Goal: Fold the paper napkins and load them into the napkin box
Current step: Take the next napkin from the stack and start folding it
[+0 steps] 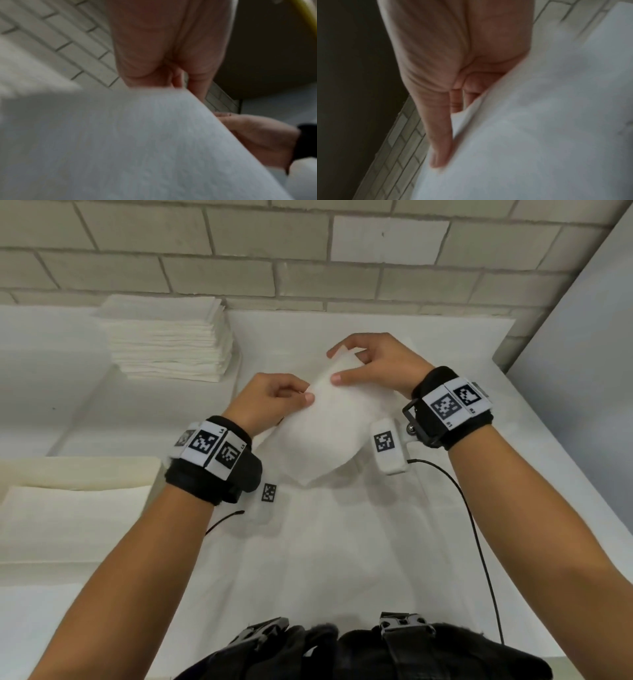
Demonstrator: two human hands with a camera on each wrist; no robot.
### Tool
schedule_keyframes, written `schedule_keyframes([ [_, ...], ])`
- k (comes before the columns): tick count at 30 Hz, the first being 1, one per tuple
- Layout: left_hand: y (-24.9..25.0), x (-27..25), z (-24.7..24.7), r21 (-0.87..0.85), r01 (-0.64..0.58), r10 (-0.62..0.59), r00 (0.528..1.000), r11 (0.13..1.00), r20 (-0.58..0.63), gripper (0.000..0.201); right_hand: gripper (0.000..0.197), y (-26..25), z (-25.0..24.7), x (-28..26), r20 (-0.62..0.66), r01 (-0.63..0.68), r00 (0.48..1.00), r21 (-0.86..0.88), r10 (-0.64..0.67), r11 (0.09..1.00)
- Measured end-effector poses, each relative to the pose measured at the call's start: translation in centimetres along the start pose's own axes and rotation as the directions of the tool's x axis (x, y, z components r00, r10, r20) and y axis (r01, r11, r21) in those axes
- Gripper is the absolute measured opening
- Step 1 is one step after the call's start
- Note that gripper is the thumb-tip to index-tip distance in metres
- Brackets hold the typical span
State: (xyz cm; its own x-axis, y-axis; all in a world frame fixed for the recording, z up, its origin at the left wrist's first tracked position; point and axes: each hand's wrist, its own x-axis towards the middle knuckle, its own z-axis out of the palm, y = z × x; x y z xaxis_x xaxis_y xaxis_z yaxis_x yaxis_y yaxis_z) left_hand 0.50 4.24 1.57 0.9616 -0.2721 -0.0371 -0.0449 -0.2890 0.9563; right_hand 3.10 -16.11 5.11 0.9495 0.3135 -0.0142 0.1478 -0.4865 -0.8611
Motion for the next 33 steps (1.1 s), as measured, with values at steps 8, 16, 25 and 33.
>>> schedule_keyframes([
  [8,-3.8,0.1,0.5,-0.35,0.225,-0.257,0.965,0.909,-0.045,0.012,0.028,4.5,0.6,0.0,-0.114,-0.194,0.972,0.091,0.204,0.977],
  [16,-2.8,0.9,1.4,-0.342,0.197,-0.212,0.977,0.919,-0.006,0.022,0.015,4.6,0.7,0.1,-0.119,-0.088,0.988,0.078,0.097,0.993],
  [25,-1.4,1.1,1.2,-0.537,0.142,-0.179,0.984,0.832,-0.018,0.036,0.012,0.5,-1.9,-2.5,0.004,0.054,0.998,0.285,-0.057,0.957],
  [33,0.3,-0.4,1.7,-0.576,0.076,-0.062,0.997,0.814,0.045,0.038,0.016,-0.5,1.6,1.3,-0.142,0.002,0.99,-0.055,-0.01,0.998],
])
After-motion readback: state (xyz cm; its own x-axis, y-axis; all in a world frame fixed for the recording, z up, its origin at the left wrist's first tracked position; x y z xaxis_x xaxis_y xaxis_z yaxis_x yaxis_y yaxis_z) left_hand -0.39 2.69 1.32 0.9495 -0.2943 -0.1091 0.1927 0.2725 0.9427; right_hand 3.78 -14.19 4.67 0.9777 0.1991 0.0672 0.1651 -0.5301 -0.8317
